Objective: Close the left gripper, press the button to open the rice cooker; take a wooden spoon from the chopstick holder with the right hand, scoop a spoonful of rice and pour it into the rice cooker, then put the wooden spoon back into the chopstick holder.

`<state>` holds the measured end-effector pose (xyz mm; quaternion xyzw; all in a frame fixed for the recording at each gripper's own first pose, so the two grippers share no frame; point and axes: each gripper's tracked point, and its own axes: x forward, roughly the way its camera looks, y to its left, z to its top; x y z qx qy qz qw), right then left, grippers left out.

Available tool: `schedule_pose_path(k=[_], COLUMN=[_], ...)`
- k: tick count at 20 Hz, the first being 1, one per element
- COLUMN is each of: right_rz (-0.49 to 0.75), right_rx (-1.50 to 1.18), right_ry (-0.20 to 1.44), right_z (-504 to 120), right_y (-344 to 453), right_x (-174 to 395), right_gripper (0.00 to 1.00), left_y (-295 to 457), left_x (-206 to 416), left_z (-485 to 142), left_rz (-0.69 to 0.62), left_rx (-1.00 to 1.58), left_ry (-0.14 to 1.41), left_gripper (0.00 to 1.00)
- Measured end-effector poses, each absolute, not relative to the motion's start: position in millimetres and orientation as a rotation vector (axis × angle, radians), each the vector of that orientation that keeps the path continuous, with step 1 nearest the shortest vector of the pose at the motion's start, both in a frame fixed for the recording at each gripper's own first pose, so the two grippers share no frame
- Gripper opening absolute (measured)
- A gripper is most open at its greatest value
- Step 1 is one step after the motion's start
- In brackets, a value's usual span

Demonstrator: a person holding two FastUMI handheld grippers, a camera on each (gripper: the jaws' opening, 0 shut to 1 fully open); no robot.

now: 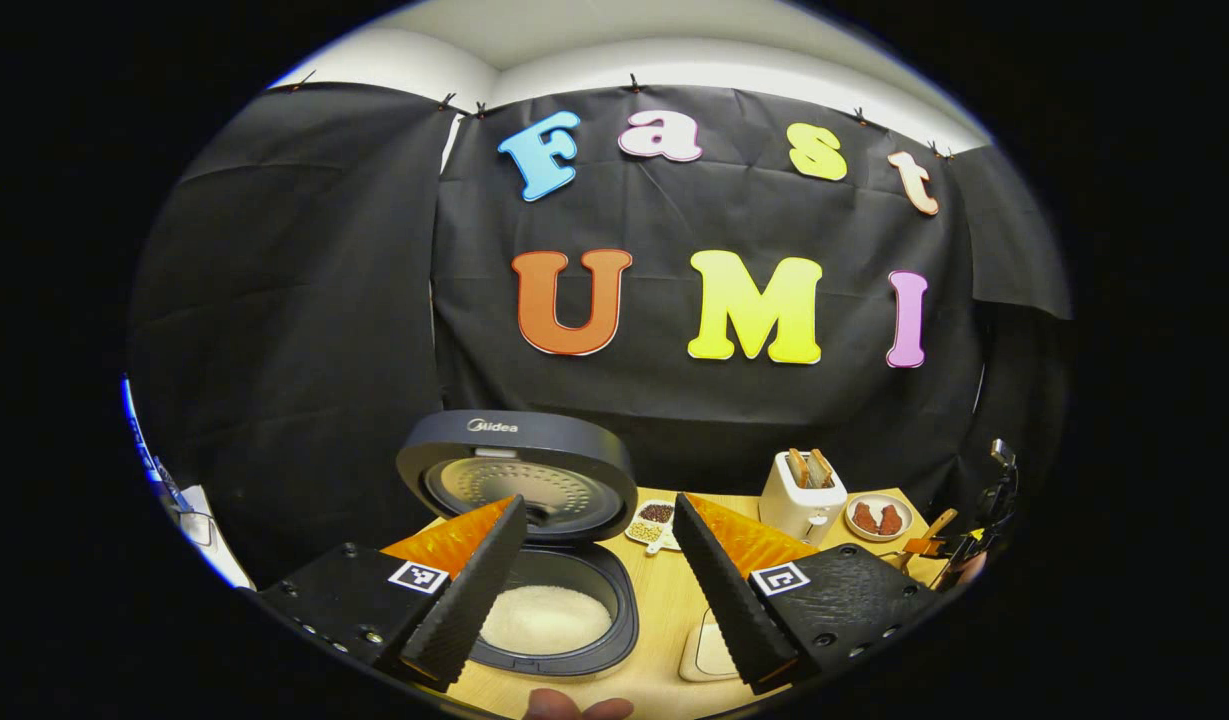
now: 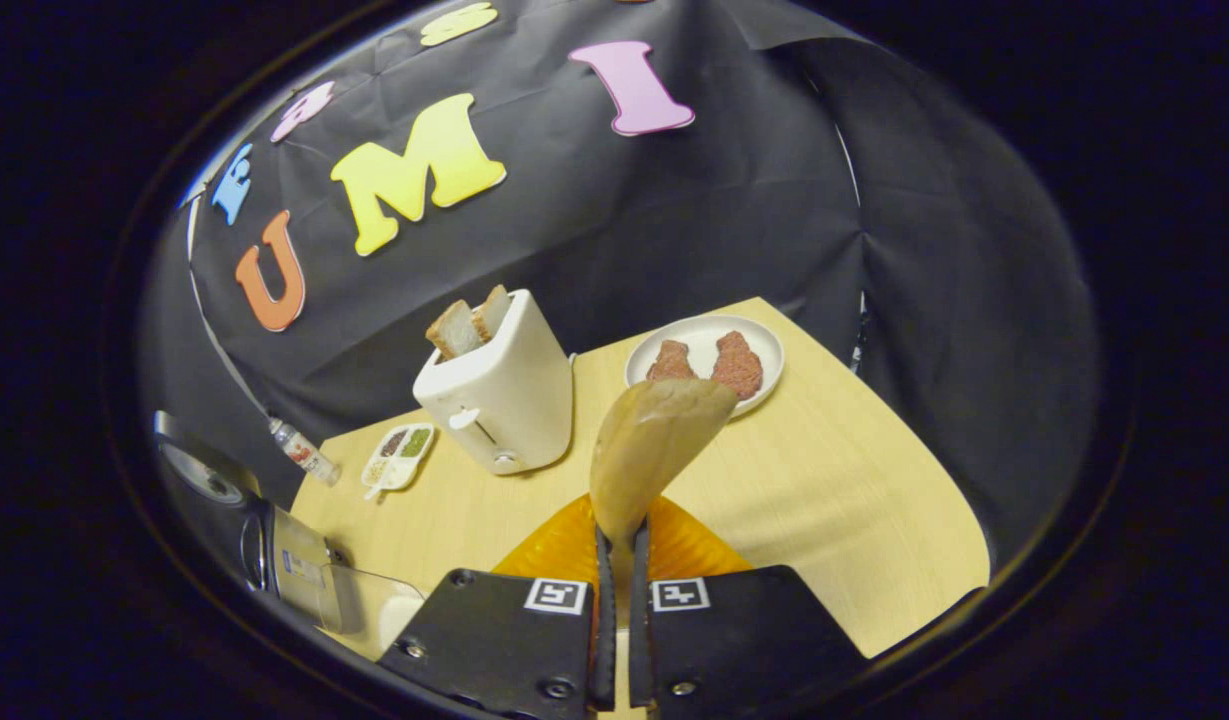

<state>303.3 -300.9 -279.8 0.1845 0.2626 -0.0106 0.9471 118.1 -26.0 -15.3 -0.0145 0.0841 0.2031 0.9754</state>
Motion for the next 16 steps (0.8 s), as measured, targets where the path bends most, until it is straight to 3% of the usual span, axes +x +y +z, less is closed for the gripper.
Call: schedule_pose_path(k=[4, 9, 16], right_rz=[-0.056, 0.022, 0.108], right_rx=[0.283, 0.232, 0.188], right_ry=[0.446, 0.38, 0.466], right_z=[-222, -156, -183], right_y=[-294, -232, -136], right_x=[287, 253, 223], right_gripper=[0.1, 0.1, 0.1], left_y=[-9, 15, 35], left_x=[90, 58, 18], left_z=[-15, -2, -4], left_rz=[0.415, 0.419, 0.405], left_rx=[-0.055, -0.075, -0.096], left_ry=[0.157, 0.108, 0.114], left_gripper=[0.95, 0.95, 0.95])
